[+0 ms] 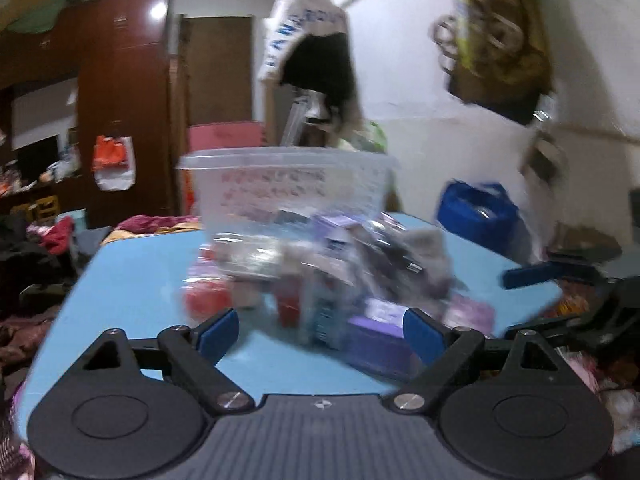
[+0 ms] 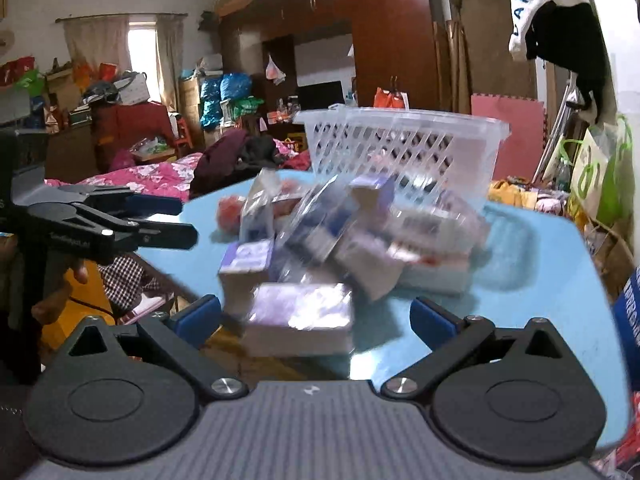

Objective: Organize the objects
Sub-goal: 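Grasp the purple 'ha' box with the left gripper while the right grasps a lilac box, then lift both boxes into the white basket and release them, then grasp a clear bagged blue box with the left gripper while the right grasps a bagged dark item, then drop both bagged items into the white basket, then grasp the bagged red ball with the left gripper while the right grasps a lilac box, then place the red ball and lilac box into the white basket, then grasp a clear bag with the left gripper while the right grasps a white bag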

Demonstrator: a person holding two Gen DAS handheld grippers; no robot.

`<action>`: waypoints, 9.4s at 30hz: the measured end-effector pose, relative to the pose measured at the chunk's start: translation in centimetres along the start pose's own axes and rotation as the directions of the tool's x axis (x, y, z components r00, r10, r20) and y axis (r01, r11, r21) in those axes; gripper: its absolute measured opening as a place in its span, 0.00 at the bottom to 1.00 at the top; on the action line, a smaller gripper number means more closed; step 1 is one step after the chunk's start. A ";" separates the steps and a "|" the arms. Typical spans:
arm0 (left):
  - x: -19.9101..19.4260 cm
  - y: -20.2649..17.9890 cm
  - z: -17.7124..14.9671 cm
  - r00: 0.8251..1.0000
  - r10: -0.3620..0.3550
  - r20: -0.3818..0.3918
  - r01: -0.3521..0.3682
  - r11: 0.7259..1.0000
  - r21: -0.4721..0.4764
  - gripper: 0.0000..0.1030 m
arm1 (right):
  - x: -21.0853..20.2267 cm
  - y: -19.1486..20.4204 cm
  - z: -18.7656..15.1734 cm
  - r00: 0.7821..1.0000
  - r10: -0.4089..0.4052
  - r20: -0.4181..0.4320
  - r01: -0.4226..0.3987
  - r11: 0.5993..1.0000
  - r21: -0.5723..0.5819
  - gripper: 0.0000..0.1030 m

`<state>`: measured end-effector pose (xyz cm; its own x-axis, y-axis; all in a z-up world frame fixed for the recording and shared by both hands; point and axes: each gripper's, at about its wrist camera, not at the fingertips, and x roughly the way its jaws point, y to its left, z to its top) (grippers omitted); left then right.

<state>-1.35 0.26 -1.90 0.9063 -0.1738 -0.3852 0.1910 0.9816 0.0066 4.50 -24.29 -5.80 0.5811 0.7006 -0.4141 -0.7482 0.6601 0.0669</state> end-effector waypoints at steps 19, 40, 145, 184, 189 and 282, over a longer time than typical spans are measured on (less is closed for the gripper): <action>3.2 -2.3 -2.1 0.997 -0.074 -0.024 0.075 0.996 0.052 0.85 | 1.4 0.8 -1.7 1.000 0.013 0.009 -0.013 1.000 -0.003 0.78; 0.6 -0.9 -1.4 0.975 -0.208 0.073 0.208 0.978 0.017 0.57 | -1.3 -0.9 -0.4 0.998 -0.010 0.068 0.010 1.000 0.003 0.65; 1.6 3.8 3.6 0.955 -0.064 0.291 0.090 0.993 -0.078 0.46 | 1.2 -4.6 5.9 0.941 -0.055 0.334 0.037 0.998 0.058 0.39; 3.7 7.2 1.7 0.980 0.172 0.094 -0.157 0.976 -0.151 0.79 | 2.6 -4.7 2.0 0.987 0.007 0.161 -0.013 0.999 0.037 0.85; 4.3 8.0 1.1 0.985 0.167 0.051 -0.158 0.977 -0.143 0.79 | 3.8 -5.6 1.1 0.991 0.061 0.119 -0.076 0.989 0.124 0.70; 7.7 5.1 3.8 0.985 0.173 0.028 -0.168 0.977 -0.134 0.87 | 3.8 -1.2 -0.1 0.994 -0.044 0.103 0.041 0.999 0.037 1.00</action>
<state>7.98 3.60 -1.35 0.9360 -0.0038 -0.3520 -0.0156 0.9985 -0.0524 7.55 -22.44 -7.53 0.6434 0.6949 -0.3212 -0.7118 0.6975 0.0832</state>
